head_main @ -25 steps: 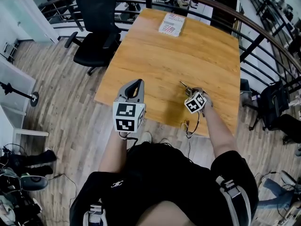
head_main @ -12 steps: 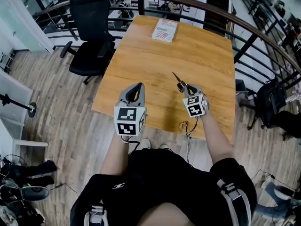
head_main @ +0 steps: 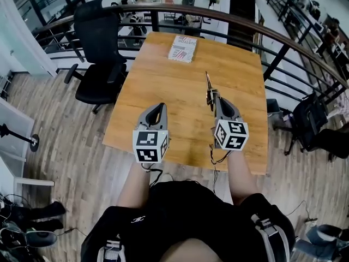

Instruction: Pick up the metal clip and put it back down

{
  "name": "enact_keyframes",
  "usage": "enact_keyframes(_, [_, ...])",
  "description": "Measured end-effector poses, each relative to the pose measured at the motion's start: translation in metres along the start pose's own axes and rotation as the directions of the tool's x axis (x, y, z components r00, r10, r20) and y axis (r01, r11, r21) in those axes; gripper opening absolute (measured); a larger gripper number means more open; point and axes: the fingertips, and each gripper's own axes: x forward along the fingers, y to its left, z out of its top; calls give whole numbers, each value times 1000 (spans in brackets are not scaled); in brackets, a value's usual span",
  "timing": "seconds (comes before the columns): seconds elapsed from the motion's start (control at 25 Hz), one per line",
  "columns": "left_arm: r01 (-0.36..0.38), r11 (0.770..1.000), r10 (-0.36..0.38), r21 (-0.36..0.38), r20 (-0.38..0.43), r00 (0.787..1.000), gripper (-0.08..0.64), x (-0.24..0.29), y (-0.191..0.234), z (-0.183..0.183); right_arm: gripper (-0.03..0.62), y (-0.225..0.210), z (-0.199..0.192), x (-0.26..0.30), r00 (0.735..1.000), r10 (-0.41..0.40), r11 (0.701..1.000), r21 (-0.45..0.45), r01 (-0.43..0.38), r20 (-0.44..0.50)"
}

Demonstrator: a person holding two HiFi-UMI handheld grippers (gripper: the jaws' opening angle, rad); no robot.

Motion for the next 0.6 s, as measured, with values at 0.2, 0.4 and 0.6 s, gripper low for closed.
enact_keyframes(0.2, [16,1000,-16,-1,28,999,15,9,0,7,24,5,47,-29,987,-46,999,-4,48,154])
enact_keyframes(0.4, [29,999,-28,-16,59,998,15,10,-1,9,25,5,63,-52,976,-52,999,3,53,213])
enact_keyframes(0.6, [27,1000,-26,-7,59,998,14,10,-4,11,24,4,65,-50,979,-31,999,19,28,201])
